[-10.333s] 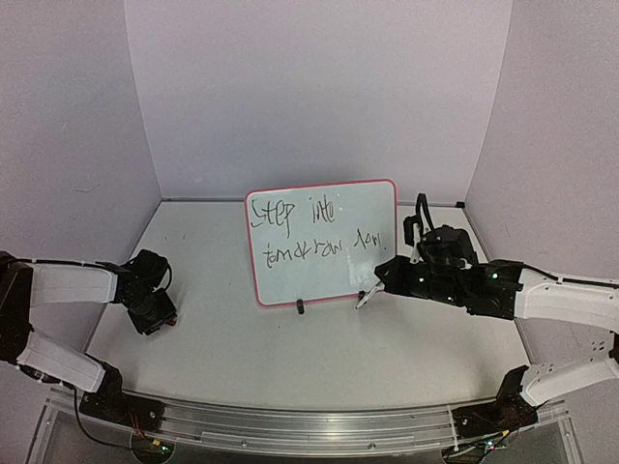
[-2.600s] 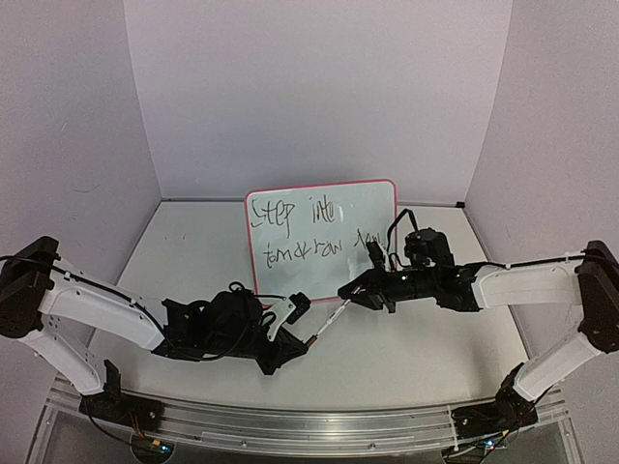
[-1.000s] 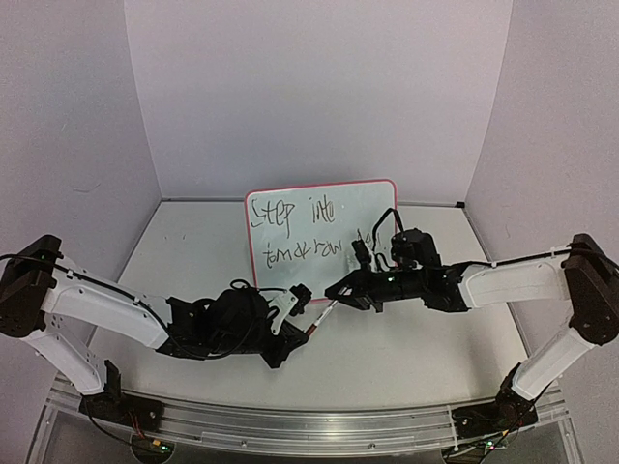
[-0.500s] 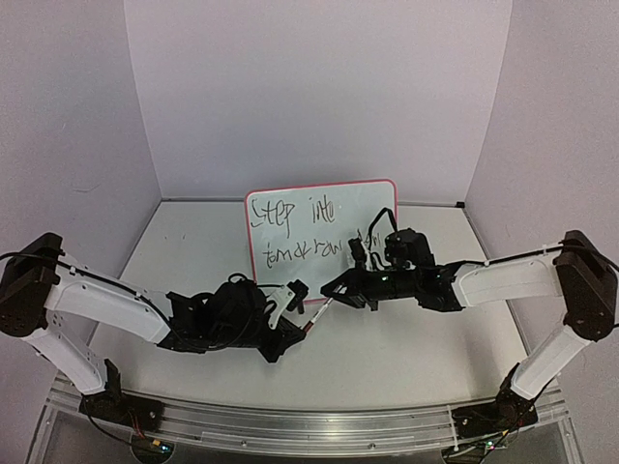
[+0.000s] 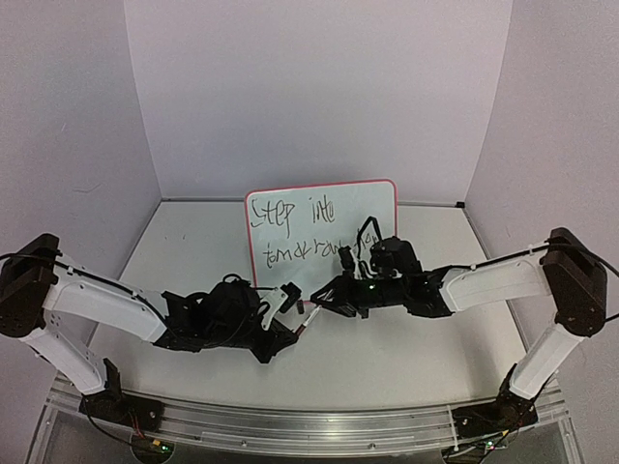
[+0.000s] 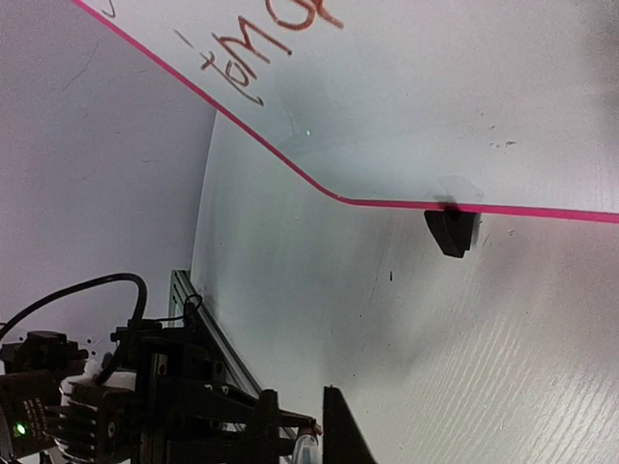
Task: Write a sentence on the whiteboard
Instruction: Insert the whiteboard marker without the cap into the pen cap, then put down the whiteboard marker at the center of the board.
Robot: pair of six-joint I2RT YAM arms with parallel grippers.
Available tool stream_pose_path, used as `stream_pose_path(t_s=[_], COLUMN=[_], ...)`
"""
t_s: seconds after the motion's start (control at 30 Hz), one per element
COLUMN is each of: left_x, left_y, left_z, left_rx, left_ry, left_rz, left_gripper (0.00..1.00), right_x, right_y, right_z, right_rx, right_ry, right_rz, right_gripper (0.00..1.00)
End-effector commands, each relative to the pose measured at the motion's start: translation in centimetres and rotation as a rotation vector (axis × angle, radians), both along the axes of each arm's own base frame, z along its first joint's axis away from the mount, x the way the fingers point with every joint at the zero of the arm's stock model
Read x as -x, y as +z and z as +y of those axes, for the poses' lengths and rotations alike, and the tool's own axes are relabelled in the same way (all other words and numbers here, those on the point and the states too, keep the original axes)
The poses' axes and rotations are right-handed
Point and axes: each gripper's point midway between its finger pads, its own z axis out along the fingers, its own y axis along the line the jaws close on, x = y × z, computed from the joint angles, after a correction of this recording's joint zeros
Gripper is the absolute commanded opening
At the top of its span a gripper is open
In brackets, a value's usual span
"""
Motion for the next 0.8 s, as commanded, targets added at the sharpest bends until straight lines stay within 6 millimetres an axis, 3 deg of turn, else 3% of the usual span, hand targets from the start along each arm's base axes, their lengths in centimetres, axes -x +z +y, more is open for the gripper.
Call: stream_pose_path(t_s=[0.0,0.17,0.27,0.37,0.6,0.77], left_x=[-0.8,0.6,1.1,1.4,1.9,1.0], left_y=[3.8,1.0,-0.2,-1.9,-4.7,-6.0], left_z=[0.3,3.1,4.4,5.2,6.5,8.4], left_rx=[0.150,0.062,0.010,-0.060,-0.167,-0.253], left_ry=[0.050,0.061,0.071,0.092,0.154,0.267], left_rz=[-0.027,0.030,0.061,0.104,0.207,0.218], left_gripper=[0.00,0.00,0.00,0.00,0.00,0.05], right_x=[1.4,-0.4,-1.2,-2.0,-3.3,-3.7], right_y=[-0.3,2.4,4.1,4.2,4.1,3.1], right_z=[-0.5,-3.3,-5.1,-7.5,-12.6,-15.8], right_rx=[0.075,0.119,0.160,0.255,0.328,0.416], right_ry=[-0.034,-0.162,-0.216,-0.261,-0.392,-0.471], right_rz=[-0.036,-0.162,-0.223,-0.248,-0.238,-0.230], right_gripper=[0.30,0.63,0.78,0.88,0.94,0.97])
